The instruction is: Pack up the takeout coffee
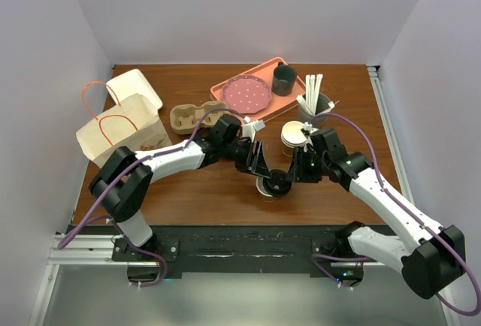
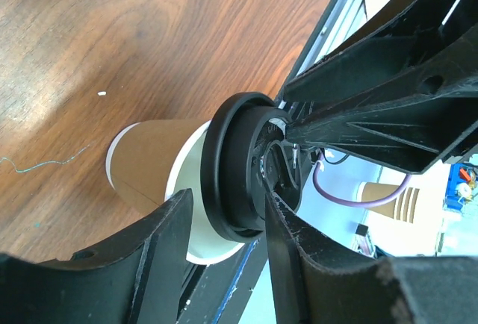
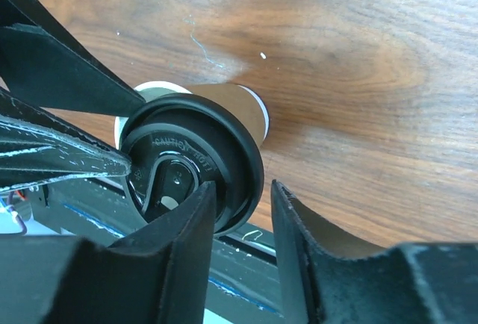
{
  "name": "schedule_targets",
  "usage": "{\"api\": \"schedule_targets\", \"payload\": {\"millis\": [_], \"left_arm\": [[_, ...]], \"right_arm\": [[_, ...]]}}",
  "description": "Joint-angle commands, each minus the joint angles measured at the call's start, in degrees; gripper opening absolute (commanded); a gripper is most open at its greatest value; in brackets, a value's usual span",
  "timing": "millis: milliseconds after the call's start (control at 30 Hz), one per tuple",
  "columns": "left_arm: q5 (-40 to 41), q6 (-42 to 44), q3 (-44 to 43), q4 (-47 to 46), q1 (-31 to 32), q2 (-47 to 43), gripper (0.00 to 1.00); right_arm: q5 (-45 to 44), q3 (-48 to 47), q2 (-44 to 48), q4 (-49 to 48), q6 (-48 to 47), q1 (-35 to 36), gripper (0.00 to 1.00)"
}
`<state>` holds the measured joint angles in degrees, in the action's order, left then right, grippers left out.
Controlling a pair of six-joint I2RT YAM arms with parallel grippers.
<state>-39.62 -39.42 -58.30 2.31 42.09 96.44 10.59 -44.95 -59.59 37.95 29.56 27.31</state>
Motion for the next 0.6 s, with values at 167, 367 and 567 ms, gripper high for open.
{"api": "schedule_targets", "payload": {"millis": [167, 367, 567], "left_arm": [[-0.5, -0.1, -3.1, -1.2, 0.3, -3.0, 0.49], [0.0, 0.2, -4.0, -0.3, 0.4, -3.8, 0.49], [1.8, 1.1, -5.6, 1.8, 0.4, -4.8, 0.49]], "right_arm": [[3.5, 0.6, 1.2, -3.1, 0.6, -0.1, 0.33], [4.8, 1.5, 1.5, -4.1, 1.6, -0.1, 0.31], [5.1, 2.8, 2.0, -4.9, 2.7, -0.1, 0.3]]}}
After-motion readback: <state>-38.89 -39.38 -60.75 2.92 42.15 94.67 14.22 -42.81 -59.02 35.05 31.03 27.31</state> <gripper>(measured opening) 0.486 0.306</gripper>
